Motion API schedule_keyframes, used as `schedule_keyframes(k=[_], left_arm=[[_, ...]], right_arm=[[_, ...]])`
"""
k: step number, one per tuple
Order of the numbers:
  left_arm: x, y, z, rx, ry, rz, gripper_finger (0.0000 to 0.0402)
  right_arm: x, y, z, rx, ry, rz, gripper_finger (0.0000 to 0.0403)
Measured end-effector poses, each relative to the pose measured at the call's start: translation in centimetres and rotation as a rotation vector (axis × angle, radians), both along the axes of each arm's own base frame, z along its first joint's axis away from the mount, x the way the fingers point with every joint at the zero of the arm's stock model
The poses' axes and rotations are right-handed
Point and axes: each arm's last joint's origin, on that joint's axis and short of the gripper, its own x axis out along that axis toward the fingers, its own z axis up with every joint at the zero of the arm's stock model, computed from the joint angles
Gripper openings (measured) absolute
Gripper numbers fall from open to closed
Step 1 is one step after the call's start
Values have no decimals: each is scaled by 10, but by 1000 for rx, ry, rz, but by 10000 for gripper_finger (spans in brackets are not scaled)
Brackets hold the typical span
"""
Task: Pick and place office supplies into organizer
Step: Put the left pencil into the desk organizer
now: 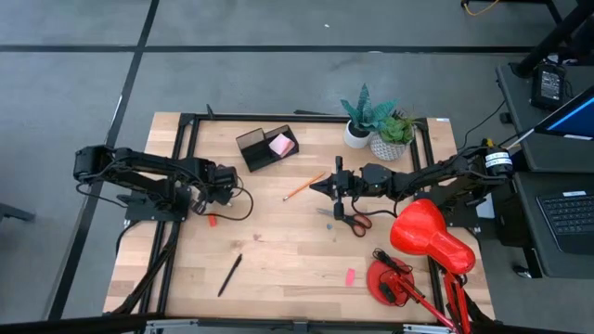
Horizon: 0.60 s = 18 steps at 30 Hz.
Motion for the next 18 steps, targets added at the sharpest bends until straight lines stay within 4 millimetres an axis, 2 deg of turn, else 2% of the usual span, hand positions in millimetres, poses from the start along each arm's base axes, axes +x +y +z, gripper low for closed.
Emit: schedule_keyframes(k=[5,11,18], left_arm=[[0,0,0,-7,0,-34,10],[6,1,5,-7,-27,-29,12],[22,3,10,-32,-195,17,6]], right_arm=[[0,0,0,0,0,0,7],[0,0,0,0,0,0,7],[0,0,0,0,0,0,7]])
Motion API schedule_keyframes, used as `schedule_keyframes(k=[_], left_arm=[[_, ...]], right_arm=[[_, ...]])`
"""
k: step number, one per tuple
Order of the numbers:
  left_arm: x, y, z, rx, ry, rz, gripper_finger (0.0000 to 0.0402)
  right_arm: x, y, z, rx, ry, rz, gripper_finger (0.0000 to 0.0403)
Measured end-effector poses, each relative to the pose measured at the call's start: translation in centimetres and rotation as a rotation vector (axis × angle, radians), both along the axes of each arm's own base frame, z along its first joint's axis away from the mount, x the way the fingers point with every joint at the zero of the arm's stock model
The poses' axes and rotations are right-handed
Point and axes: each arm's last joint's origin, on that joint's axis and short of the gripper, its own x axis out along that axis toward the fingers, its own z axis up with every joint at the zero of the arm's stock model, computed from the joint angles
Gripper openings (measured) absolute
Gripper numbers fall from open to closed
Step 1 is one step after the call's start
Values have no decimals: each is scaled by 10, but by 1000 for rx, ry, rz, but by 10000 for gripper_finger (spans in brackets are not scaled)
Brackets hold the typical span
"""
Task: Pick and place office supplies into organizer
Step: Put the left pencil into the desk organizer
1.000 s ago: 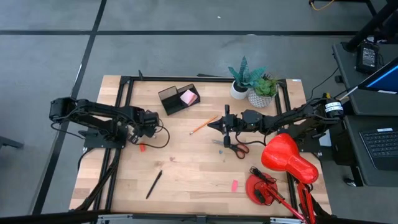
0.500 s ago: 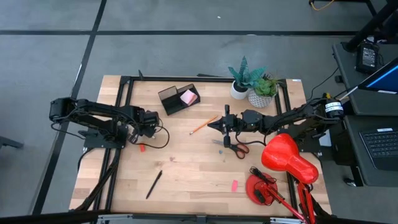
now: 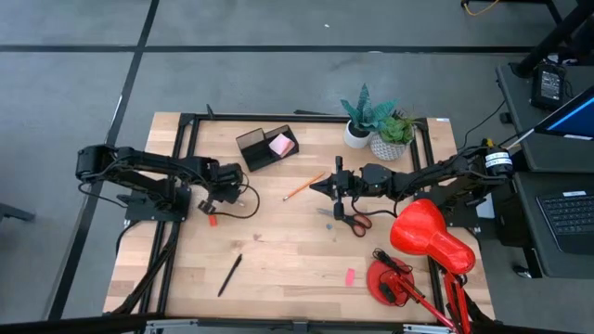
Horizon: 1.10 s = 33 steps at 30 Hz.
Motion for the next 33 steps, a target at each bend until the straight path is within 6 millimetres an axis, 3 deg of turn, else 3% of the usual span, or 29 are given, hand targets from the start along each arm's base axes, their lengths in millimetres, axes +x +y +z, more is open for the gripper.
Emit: schedule_keyframes(k=[5,11,17,24,33], left_arm=[[7,-3,6,-24,-59,-1,1],[20,-6,28,-38,-156,42,0],[21,-7,42,-31,-214,38,1],[14,-7,41,-39,-150,92,10],[6,-7,32,2,-85,134,59]], right_arm=[[0,0,0,0,1,0,7],[0,0,-1,0,6,0,7],[0,0,-1,2,7,0,7],[0,0,-2,6,15,-1,7],[0,0,-2,8,21,-1,7]])
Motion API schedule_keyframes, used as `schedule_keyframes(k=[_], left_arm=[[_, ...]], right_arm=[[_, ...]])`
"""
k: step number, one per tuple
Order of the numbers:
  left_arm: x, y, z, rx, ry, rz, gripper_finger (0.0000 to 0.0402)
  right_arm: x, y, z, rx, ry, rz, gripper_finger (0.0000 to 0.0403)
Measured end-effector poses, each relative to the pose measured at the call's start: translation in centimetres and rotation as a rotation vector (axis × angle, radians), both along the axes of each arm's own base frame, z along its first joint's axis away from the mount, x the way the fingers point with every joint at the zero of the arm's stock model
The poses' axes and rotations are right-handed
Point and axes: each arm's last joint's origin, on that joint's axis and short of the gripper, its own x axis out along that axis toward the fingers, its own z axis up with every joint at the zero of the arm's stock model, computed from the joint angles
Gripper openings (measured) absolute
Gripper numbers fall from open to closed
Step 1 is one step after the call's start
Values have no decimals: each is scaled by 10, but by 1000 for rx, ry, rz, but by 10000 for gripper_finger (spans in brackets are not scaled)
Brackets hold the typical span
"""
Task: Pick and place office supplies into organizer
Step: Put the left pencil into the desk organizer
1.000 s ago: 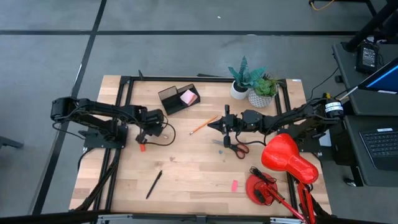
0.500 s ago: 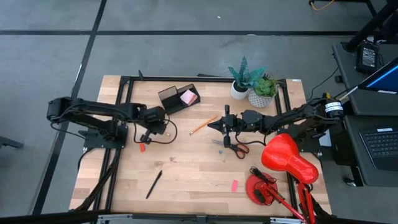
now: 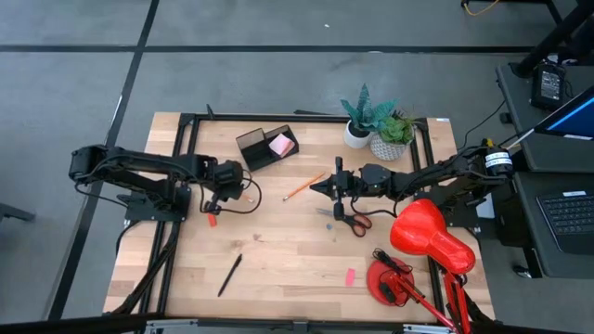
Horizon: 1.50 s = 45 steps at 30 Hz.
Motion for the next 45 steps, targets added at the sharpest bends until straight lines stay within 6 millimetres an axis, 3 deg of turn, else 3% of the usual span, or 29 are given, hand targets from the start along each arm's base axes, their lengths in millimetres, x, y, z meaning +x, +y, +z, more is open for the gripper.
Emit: schedule_keyframes(k=[8,15,35,45], left_arm=[[-11,3,-16,-2,49,40,100],[-10,17,-15,0,1,96,114],[1,24,-44,-57,146,91,111],[-1,23,-41,-83,110,125,81]], right_arm=[[0,0,0,1,0,0,7],[0,0,0,1,0,0,7],[0,0,-1,1,8,0,7],[0,0,-1,1,14,1,7]])
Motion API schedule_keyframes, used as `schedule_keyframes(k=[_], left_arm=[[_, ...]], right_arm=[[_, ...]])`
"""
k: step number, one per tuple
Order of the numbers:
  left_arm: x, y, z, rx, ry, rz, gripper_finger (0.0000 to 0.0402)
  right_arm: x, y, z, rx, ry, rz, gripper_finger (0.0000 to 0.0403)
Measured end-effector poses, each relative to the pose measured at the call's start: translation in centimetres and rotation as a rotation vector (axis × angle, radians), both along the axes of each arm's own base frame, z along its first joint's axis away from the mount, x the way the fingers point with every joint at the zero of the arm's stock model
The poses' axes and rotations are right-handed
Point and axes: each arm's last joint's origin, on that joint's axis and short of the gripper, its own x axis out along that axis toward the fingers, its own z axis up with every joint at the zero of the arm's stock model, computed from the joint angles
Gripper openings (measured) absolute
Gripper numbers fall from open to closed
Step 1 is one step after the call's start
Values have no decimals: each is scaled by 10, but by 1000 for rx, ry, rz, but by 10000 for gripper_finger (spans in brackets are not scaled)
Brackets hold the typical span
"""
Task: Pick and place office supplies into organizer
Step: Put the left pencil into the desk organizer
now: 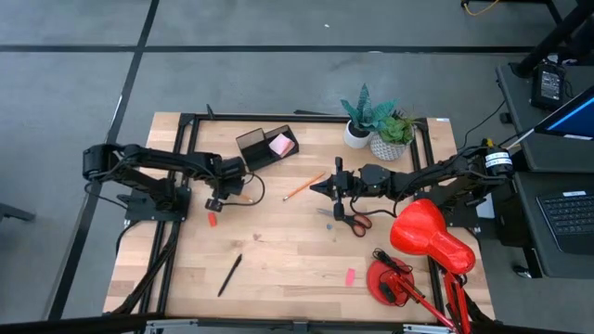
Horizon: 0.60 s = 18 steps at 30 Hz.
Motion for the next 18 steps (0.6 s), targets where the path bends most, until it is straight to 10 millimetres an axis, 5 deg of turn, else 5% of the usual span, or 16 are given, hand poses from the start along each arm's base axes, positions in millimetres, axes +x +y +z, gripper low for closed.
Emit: schedule_keyframes(k=[18], left_arm=[[1,0,1,-5,-16,10,75]], right_arm=[[0,0,0,0,0,0,7]])
